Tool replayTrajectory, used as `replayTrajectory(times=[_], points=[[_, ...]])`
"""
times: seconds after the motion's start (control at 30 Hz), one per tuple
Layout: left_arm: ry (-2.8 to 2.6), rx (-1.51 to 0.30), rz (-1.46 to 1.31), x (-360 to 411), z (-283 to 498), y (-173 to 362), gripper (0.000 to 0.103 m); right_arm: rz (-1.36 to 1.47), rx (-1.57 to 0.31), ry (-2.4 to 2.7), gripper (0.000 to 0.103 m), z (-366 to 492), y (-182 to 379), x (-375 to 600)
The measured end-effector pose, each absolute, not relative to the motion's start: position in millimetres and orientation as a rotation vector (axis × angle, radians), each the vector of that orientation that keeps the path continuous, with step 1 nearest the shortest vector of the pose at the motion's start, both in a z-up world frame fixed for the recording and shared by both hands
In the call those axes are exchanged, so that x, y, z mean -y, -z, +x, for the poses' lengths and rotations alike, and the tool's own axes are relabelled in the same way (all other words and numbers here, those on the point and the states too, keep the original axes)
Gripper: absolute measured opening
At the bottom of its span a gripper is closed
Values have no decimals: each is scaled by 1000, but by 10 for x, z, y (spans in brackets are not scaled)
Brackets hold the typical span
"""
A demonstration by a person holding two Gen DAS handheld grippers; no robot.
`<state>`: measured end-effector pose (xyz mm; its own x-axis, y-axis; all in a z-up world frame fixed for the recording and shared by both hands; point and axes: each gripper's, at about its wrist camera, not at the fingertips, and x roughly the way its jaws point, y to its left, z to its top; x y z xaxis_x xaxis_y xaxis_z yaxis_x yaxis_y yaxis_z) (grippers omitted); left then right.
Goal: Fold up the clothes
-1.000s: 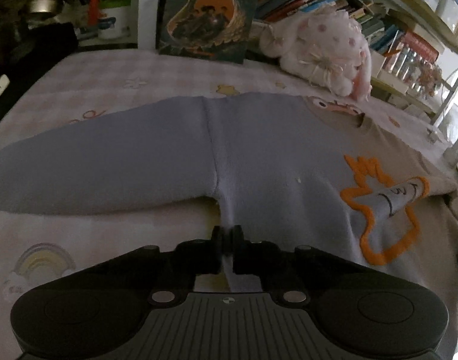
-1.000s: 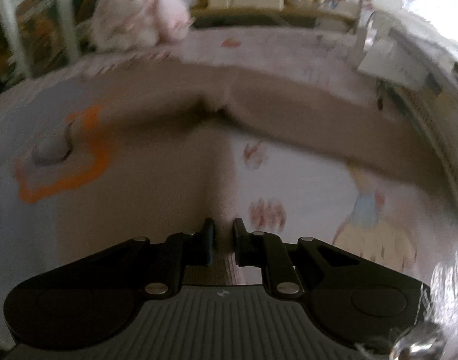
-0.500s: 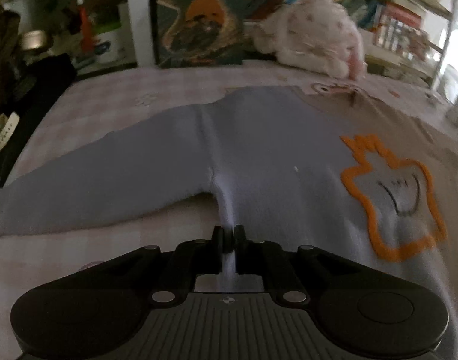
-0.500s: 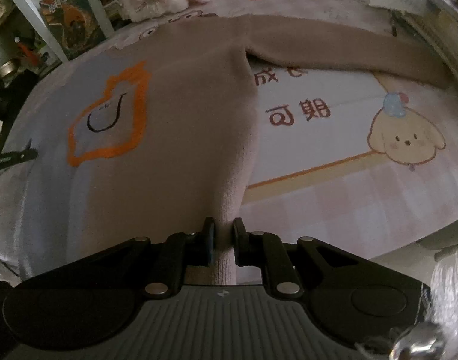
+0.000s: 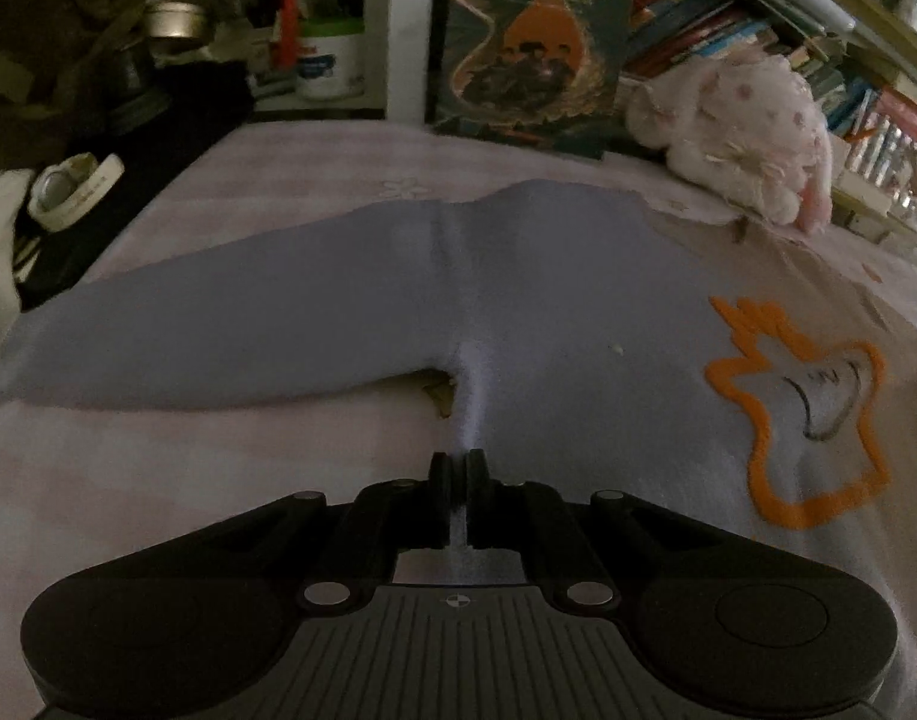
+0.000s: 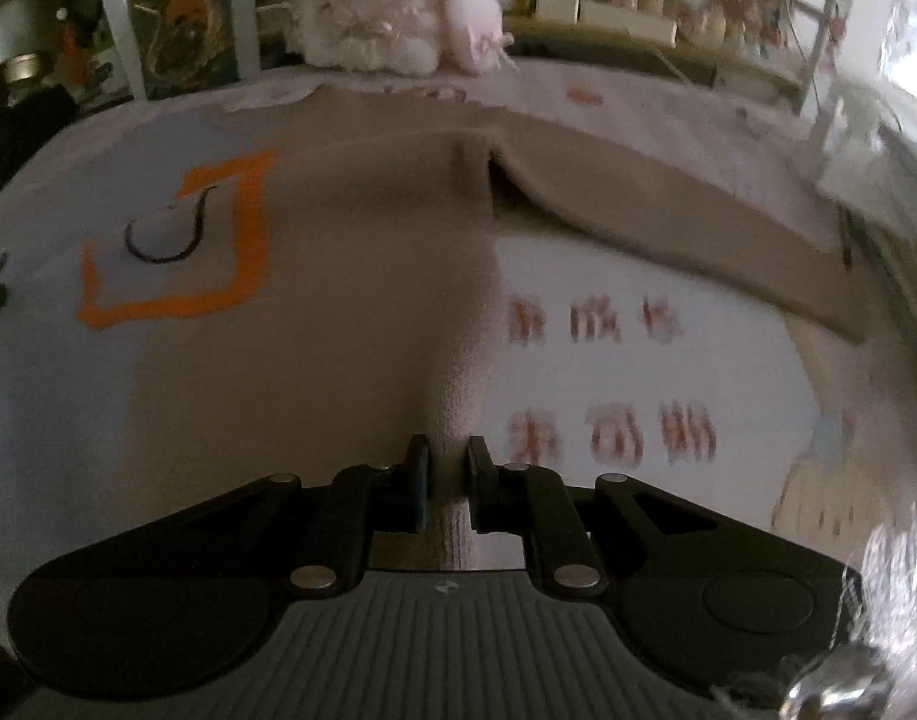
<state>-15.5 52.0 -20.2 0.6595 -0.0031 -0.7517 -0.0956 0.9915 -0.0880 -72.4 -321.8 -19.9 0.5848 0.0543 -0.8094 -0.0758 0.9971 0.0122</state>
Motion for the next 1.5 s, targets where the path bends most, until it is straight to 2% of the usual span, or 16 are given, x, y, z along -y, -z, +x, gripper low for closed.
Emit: replayTrajectory(times=[0.23, 0.57, 0.87, 1.2, 1.23, 1.3, 1.33, 1.43, 1.5], points=[[48, -848, -110, -203, 204, 198, 5, 24, -943, 64, 12, -603, 205, 3575], [51, -818, -74, -349, 262, 218, 6, 181, -950, -22, 16, -1045, 225, 3524], [17, -807, -73, -509, 314, 238, 6, 139, -971, -97, 12, -1109, 199, 3224], [64, -831, -105, -603, -274, 257, 17, 92, -959, -74, 14, -1134, 197, 3149], [72, -834, -127, -624, -367, 259, 19, 96, -959, -70, 15, -1144, 199, 3148], [93, -840, -179, -665, -531, 253, 33, 102, -959, -63, 15, -1146, 200, 3148], [102, -841, -208, -682, -592, 253, 36, 105, -959, -60, 15, -1146, 200, 3148], [116, -842, -241, -674, -717, 255, 36, 106, -960, -56, 16, -1145, 199, 3149], [119, -842, -237, -642, -775, 254, 29, 106, -957, -55, 16, -1137, 198, 3153]])
